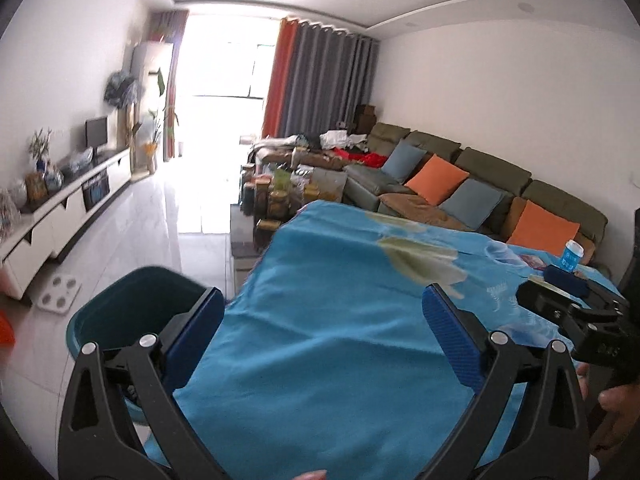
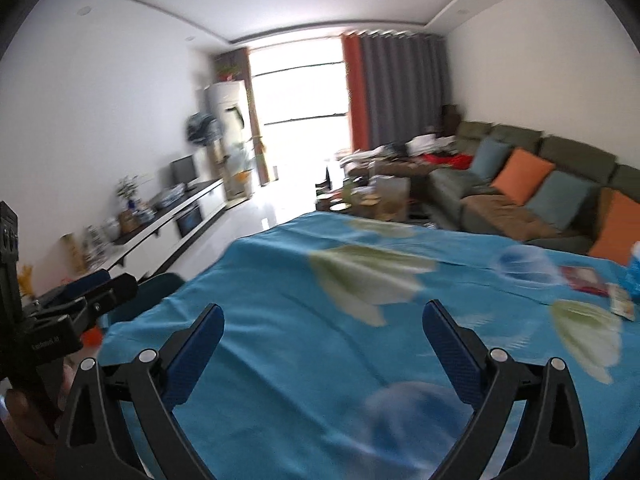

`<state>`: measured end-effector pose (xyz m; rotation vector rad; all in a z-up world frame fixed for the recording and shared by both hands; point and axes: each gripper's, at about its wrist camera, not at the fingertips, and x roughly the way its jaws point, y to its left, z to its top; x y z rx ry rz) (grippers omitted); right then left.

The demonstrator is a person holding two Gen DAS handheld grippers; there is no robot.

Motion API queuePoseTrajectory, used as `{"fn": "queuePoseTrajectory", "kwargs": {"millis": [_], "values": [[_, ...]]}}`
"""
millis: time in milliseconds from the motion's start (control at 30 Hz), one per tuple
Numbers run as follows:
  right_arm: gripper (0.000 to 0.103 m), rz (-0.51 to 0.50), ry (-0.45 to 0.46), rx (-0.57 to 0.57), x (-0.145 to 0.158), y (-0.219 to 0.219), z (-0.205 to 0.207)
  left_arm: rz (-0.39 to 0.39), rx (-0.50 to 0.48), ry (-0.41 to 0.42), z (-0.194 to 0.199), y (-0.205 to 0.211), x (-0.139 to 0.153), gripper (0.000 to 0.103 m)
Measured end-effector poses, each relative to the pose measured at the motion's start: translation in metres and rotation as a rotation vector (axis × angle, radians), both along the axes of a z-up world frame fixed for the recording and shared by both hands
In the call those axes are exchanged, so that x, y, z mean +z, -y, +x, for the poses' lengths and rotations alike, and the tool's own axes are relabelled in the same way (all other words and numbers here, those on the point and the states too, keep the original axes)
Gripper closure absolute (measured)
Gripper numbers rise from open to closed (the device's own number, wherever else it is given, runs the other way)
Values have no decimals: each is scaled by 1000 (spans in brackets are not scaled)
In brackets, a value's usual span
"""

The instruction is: Collect trash

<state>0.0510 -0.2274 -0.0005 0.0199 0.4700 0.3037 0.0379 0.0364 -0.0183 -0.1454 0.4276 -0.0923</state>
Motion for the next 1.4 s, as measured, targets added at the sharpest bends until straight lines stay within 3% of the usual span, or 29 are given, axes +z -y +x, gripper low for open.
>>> {"fn": "queuePoseTrajectory", "kwargs": {"millis": [333,567,1400], "values": [[7,-7,63,-170,-4,56,-28,75,-45,78,2,60,8,6],[7,-22,104,-234,-4,74,-44,98,-52,115,-2,79,10,6],[7,-23,148,-309,2,92,-67,135,-55,175,-13,99,15,6]]}}
